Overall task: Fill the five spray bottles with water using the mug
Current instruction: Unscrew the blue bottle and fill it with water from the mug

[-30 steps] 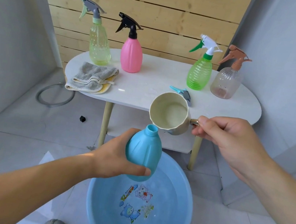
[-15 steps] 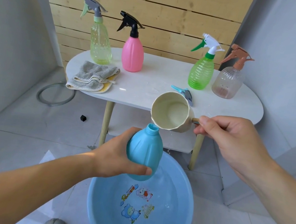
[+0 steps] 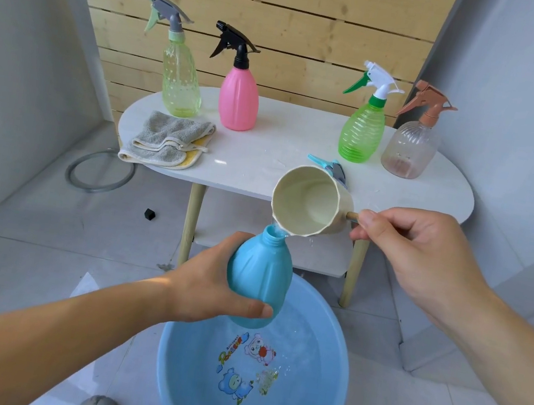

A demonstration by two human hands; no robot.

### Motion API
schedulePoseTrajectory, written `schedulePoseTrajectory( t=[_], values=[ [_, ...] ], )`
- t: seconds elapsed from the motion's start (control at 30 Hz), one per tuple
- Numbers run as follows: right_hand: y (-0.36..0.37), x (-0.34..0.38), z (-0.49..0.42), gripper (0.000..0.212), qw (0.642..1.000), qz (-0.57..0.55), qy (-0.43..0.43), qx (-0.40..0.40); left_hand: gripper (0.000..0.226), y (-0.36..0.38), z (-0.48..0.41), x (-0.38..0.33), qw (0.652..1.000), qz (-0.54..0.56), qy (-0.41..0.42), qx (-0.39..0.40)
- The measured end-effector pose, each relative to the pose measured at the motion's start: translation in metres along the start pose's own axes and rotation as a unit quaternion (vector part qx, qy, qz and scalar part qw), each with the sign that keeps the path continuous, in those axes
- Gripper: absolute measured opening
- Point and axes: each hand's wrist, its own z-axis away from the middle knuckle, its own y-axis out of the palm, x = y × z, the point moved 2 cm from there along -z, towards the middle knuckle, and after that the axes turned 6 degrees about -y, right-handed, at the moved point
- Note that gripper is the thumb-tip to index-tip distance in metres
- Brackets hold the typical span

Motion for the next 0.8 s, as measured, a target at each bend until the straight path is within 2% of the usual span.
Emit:
schedulePoseTrajectory(
  t=[0.8],
  values=[
    [-0.0028, 0.0033, -0.0013, 0.02, 0.999, 0.013, -0.04, -0.028, 0.088, 0.0034, 0.0022, 0.0021, 1.0, -0.001, -0.004, 0.011]
  ],
)
